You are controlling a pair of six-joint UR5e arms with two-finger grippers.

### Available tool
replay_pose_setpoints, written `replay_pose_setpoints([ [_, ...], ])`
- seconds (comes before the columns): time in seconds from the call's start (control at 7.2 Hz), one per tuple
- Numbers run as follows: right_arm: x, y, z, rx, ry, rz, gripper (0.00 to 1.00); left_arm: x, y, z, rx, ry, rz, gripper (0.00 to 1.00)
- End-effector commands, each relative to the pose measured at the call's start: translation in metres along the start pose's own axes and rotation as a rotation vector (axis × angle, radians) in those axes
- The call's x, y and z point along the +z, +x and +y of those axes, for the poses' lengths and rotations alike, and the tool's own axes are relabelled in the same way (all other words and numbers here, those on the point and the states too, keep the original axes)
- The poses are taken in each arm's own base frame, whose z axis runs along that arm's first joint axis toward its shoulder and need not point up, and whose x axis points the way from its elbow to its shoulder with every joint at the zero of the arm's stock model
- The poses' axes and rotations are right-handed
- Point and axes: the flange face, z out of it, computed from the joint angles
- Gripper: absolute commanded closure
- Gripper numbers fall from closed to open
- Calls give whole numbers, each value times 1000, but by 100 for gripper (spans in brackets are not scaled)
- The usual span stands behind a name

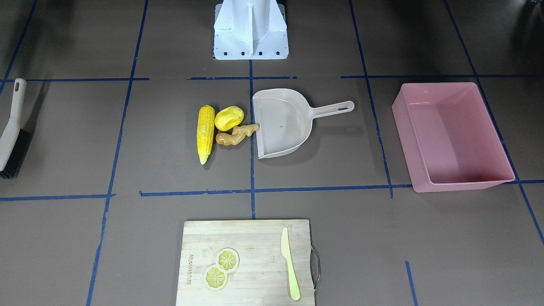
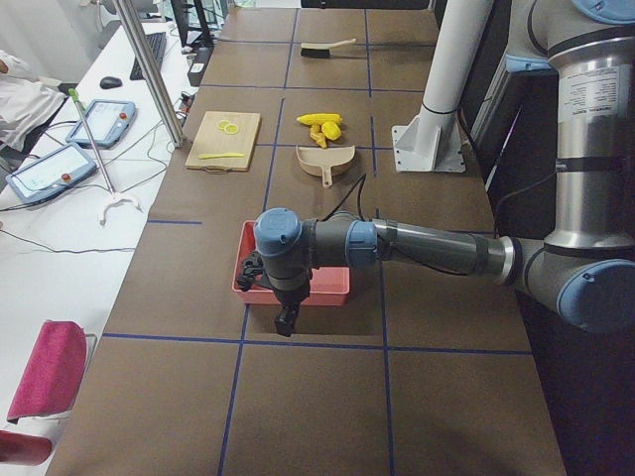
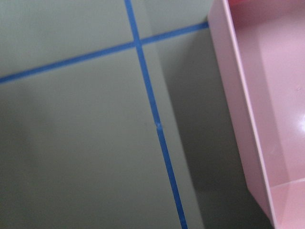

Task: Sweep and dump trash into bin
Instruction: 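Grasp the white-handled brush with the right gripper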

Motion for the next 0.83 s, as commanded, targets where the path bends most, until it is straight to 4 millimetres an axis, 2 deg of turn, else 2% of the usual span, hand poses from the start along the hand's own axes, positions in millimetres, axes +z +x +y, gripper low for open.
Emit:
replay_pose_setpoints([
  [0.0,40,-82,-3,69,89,-58,0,-7,4,-16,112,113,-29,0],
  [0.14,67,-88,26,58,97,-53,0,-7,4,-16,123,124,-29,0],
  [0.42,97,-87,59,22,68,-14,0,-6,6,-17,129,121,-28,0],
  [0.56,103,-77,75,32,43,-2,1,-6,6,-17,129,122,-26,0],
  [0.69,108,-73,80,33,31,2,3,-6,6,-17,129,122,-26,0],
])
